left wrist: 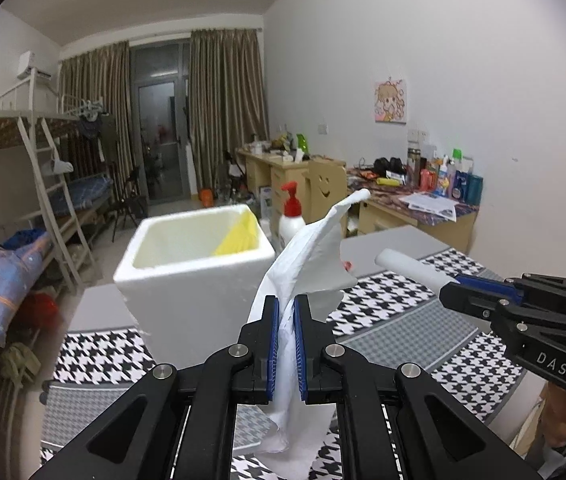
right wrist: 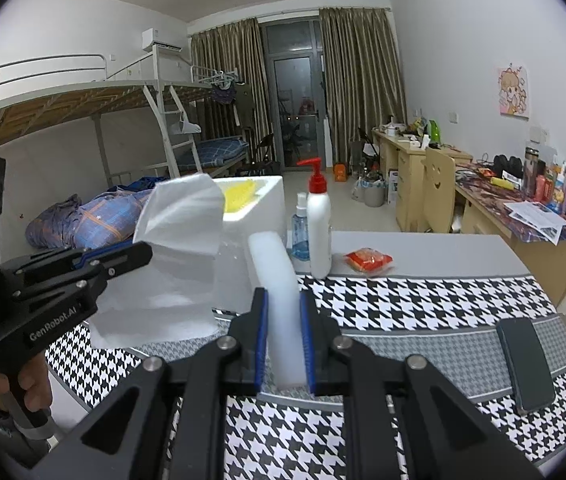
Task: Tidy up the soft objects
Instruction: 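Carry the towel and foam stick with both tools to the foam box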
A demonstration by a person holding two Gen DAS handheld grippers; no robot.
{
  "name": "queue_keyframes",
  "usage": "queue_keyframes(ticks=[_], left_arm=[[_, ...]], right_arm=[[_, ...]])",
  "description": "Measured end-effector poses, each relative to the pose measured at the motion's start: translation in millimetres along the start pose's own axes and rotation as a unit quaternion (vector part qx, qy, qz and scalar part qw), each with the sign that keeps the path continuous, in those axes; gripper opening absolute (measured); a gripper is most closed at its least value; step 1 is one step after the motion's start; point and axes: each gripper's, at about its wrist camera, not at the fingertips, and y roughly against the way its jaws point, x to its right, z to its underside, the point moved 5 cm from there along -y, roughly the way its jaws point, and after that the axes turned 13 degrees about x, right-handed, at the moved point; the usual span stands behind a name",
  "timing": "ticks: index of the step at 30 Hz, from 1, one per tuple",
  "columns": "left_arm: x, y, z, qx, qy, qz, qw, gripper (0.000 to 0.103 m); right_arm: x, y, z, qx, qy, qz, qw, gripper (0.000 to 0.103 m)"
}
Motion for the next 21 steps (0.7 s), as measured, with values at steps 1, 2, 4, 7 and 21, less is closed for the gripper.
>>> queue_keyframes(ticks=[1, 2, 4, 7, 21], left_arm=[[-2, 0, -2, 0.002, 0.001, -0.002, 1.0000, 0.008], [-4, 0, -4, 0.004, 0.000, -0.005, 1.0000, 0.008], [-8, 0, -8, 0.008, 0.001, -0.013, 0.9999, 0.008], [-13, 0, -12, 0.013, 0.004, -0.021, 0.9997, 0.008], [-31, -6, -36, 0.037, 0.001, -0.051, 0.9980, 0.008]], right_arm=[[0, 0, -1, 0.001, 0.001, 0.000, 1.000, 0.019], [-2, -1, -4, 0.002, 0.003, 0.000, 1.000, 0.019], [-3, -3, -7, 0.003, 0.003, -0.001, 1.000, 0.019], [-6, -7, -14, 0.003, 0.006, -0.004, 1.000, 0.019], [-19, -24, -34, 0.010, 0.017, -0.016, 1.000, 0.019]])
